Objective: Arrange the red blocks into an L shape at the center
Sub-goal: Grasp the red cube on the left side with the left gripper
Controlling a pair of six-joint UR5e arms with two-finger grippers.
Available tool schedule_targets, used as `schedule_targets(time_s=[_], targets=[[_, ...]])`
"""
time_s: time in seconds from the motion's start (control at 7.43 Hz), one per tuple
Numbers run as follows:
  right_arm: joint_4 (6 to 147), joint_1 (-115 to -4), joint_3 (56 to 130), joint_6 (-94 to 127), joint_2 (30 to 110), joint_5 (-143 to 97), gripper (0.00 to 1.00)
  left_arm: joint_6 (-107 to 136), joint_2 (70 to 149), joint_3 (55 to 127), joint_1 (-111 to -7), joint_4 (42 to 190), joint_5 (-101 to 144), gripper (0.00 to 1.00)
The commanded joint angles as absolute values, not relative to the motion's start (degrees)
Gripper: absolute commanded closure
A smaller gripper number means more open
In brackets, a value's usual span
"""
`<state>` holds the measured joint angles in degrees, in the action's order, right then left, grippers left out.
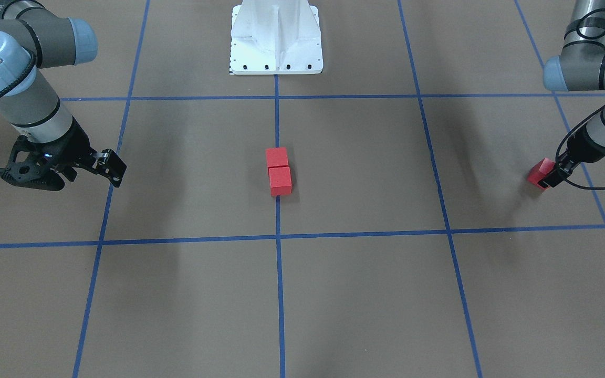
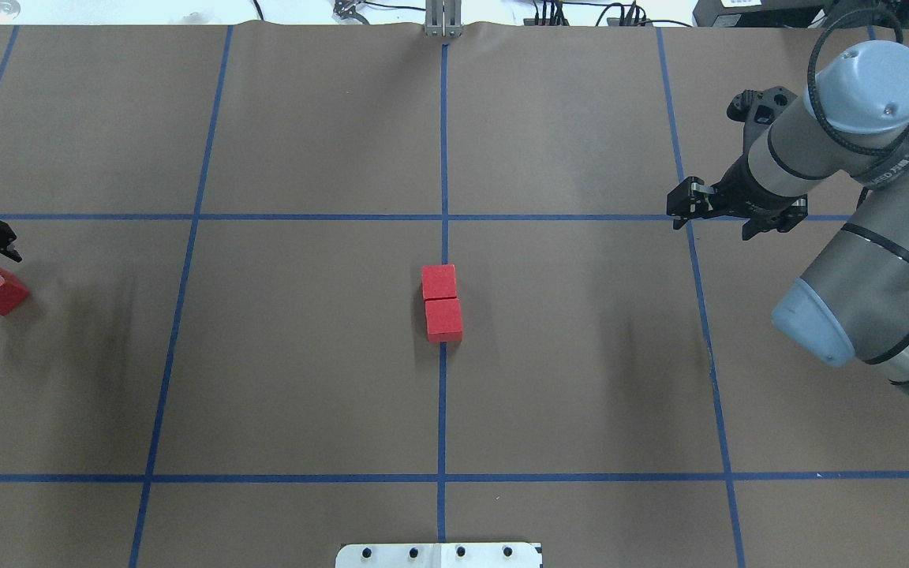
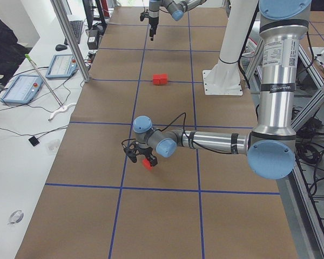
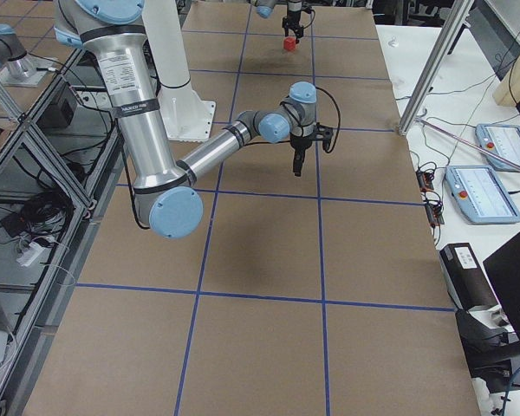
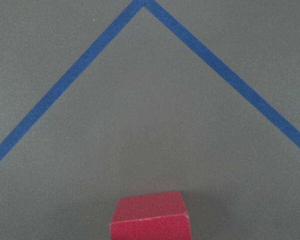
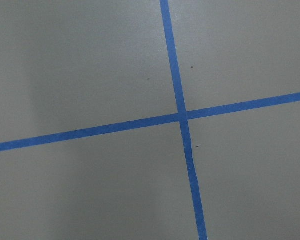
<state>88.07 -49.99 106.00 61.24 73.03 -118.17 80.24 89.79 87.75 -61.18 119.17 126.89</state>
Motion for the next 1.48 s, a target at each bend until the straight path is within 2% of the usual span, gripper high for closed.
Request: schedule_targets(time_s=[0.0,0.13,0.27,0.4,0.54,0.94,1.08,1.21,1.35], targets=[[88.07,-50.18,106.0,61.26,73.04,-118.12,0.0,80.24,89.91,86.4,-60.38,119.79,126.83,0.12],[88.07,-50.19,106.0,61.26,73.04,-118.12,0.0,80.16,89.91,85.61,-60.29,120.58,126.83,0.23],[88.07,-50.19,106.0,61.17,73.04,-118.04,0.0,80.16,89.91,84.91,-60.21,121.37,126.83,0.37],[88.07,-50.36,105.91,61.26,73.04,-118.04,0.0,80.16,89.91,84.73,-60.12,121.38,126.83,0.74],[88.15,-50.62,106.0,61.17,73.21,-118.04,0.0,79.98,90.17,85.16,-60.03,121.2,127.52,1.0],[88.24,-52.64,105.38,58.82,73.56,-118.48,0.0,82.16,95.43,90.59,-60.12,115.77,134.91,1.0],[88.24,-53.95,105.21,56.19,75.04,-118.65,0.0,90.53,100.5,93.14,-59.77,111.23,134.48,1.0],[88.24,-55.01,104.42,53.29,76.02,-118.74,0.0,96.88,101.85,97.69,-55.94,109.62,133.52,1.0],[88.16,-55.28,102.93,53.0,76.11,-119.35,0.0,105.99,104.21,99.21,-52.59,108.64,130.55,1.0]])
